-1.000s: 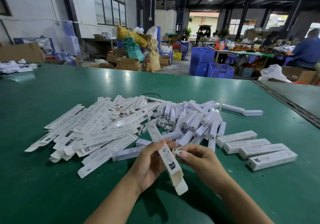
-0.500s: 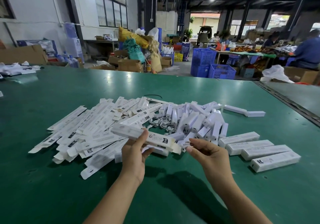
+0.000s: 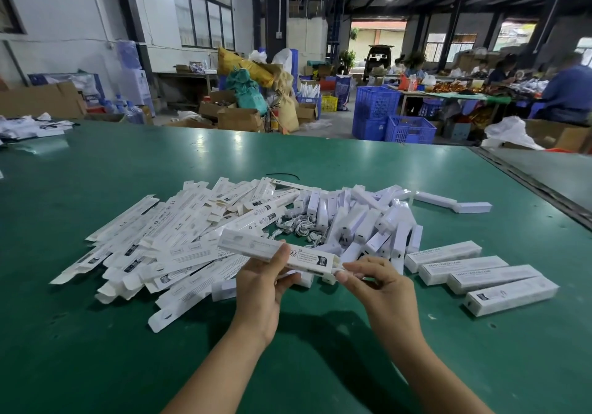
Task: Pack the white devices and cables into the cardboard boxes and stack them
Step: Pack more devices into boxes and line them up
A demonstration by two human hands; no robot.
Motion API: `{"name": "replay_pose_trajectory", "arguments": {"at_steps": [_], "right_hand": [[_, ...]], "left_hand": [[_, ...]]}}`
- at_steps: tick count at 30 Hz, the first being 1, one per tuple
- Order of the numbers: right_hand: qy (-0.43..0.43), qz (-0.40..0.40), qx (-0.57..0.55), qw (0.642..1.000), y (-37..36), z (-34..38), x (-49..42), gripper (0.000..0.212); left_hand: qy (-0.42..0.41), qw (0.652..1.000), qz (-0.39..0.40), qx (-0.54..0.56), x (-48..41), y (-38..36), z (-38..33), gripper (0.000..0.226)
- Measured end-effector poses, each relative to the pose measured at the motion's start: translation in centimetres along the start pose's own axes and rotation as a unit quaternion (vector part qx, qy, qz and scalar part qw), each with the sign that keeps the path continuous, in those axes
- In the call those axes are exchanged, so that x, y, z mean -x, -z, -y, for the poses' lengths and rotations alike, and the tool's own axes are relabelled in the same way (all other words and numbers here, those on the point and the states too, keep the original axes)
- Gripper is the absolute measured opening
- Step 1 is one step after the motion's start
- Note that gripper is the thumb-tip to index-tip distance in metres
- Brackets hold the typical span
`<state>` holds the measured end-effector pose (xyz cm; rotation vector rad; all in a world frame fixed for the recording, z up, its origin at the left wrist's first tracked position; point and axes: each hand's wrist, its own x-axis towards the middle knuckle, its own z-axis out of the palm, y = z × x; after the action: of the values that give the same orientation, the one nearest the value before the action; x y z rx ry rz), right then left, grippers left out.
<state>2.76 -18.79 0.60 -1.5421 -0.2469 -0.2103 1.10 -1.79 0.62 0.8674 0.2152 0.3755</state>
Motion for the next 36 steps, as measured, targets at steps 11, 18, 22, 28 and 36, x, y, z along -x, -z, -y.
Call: {"name": "replay_pose_trajectory", "arguments": {"at_steps": [11,18,22,28,36], "right_hand": [[-0.084,0.074,0.007,0.994,0.8,-0.6,-0.5,0.011],[-0.072,0.09,-0.047,0.992,0.9,-0.7,-0.7,0.016],[-0.067,0.079,-0.002,0.995,0.7,-0.8,-0.6,0.013],[-0.064,0.079,0.079,0.992,0.1,-0.7,0.0,0.009],[0.005,0.093,0.034,0.995,-0.4,-0.3,1.0,0.012]], "left_hand": [[0.016,1.0,0.005,0.025,-0.4,0.5,-0.3,0.005],[0.051,0.998,0.031,0.016,-0.4,0.6,-0.3,0.002],[0.058,0.997,0.054,-0.007,-0.3,0.7,0.1,0.013],[0.037,0.995,0.069,-0.061,0.1,0.3,1.0,0.037],[-0.085,0.973,0.048,-0.207,-0.3,0.8,1.8,0.092]]}}
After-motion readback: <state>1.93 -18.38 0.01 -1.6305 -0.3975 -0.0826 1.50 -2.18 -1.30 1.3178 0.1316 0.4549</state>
